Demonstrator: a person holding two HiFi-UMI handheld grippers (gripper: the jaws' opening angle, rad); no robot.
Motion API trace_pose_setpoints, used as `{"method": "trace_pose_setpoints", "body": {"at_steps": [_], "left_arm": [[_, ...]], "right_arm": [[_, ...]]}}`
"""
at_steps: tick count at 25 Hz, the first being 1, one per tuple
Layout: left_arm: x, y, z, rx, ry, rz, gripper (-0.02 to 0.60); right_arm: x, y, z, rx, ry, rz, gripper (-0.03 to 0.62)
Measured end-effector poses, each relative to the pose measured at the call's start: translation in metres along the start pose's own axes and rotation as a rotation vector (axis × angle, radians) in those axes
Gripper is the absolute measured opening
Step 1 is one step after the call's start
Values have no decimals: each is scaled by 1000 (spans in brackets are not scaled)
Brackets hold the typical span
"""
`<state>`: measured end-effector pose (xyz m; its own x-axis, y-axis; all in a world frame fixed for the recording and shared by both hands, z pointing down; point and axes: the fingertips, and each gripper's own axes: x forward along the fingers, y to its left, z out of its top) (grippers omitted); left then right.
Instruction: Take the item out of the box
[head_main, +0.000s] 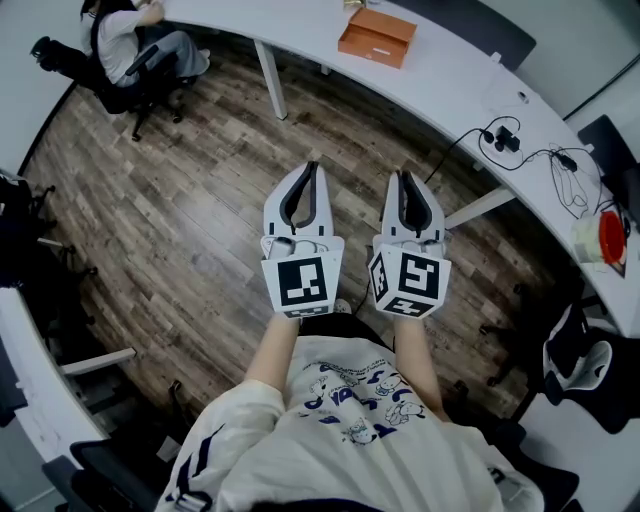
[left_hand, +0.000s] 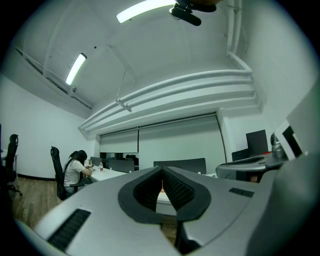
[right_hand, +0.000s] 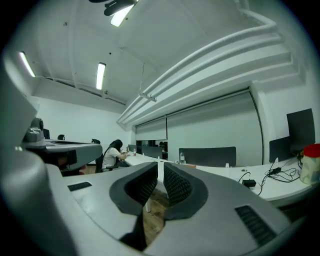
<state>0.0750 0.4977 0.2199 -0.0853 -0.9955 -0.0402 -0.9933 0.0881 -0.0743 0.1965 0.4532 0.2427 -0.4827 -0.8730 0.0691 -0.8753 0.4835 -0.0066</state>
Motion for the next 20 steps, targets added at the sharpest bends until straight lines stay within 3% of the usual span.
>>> {"method": "trace_pose_setpoints", "body": {"at_steps": [8, 20], "left_arm": [[21, 6, -6, -4, 4, 15, 18], [102, 23, -12, -7, 0, -7, 18]], "right_arm": [[22, -11, -6, 5, 19, -26, 55], [101, -24, -2, 15, 16, -37, 55]]}}
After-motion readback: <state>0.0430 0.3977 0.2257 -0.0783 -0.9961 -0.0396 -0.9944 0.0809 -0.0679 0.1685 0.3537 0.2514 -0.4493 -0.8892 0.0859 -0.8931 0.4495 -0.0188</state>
